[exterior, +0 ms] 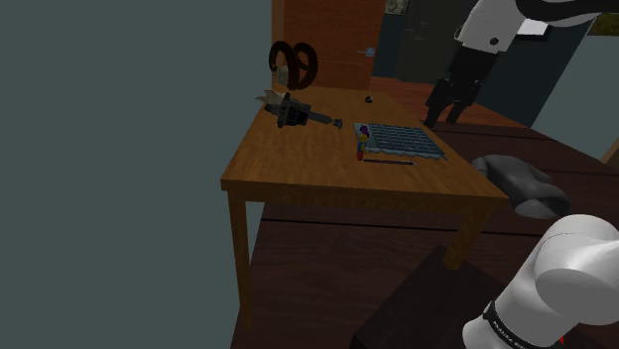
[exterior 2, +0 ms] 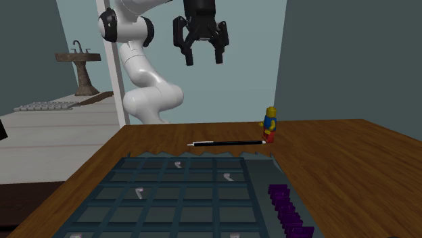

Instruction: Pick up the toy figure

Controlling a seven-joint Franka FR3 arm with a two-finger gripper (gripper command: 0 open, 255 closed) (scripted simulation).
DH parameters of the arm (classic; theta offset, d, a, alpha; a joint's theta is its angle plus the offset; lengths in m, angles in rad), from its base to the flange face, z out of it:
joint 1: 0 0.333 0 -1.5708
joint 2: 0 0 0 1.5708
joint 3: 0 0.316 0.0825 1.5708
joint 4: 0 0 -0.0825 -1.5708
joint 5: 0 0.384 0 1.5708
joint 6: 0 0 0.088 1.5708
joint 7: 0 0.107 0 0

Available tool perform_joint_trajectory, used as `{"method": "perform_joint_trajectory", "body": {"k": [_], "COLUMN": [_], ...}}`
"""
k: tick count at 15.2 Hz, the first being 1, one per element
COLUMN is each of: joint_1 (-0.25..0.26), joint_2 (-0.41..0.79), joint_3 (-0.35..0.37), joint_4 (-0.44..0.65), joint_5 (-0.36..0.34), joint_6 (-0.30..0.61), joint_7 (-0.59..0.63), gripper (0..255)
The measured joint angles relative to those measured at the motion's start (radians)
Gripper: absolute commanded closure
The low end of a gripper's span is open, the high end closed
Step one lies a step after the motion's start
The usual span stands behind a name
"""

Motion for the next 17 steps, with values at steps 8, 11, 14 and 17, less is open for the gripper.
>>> {"method": "perform_joint_trajectory", "body": {"k": [8, 11, 14, 17], "joint_1": [0.060, 0.091, 0.113, 0.128], "joint_2": [0.254, 0.386, 0.519, 0.622], "joint_3": [-0.070, -0.092, -0.114, -0.121], "joint_4": [0.111, 0.186, 0.270, 0.339], "joint_5": [0.013, 0.034, 0.057, 0.079], "joint_6": [0.076, 0.096, 0.106, 0.108], "joint_7": [-0.173, -0.256, -0.348, -0.416], "gripper": [0, 0, 0, 0]}}
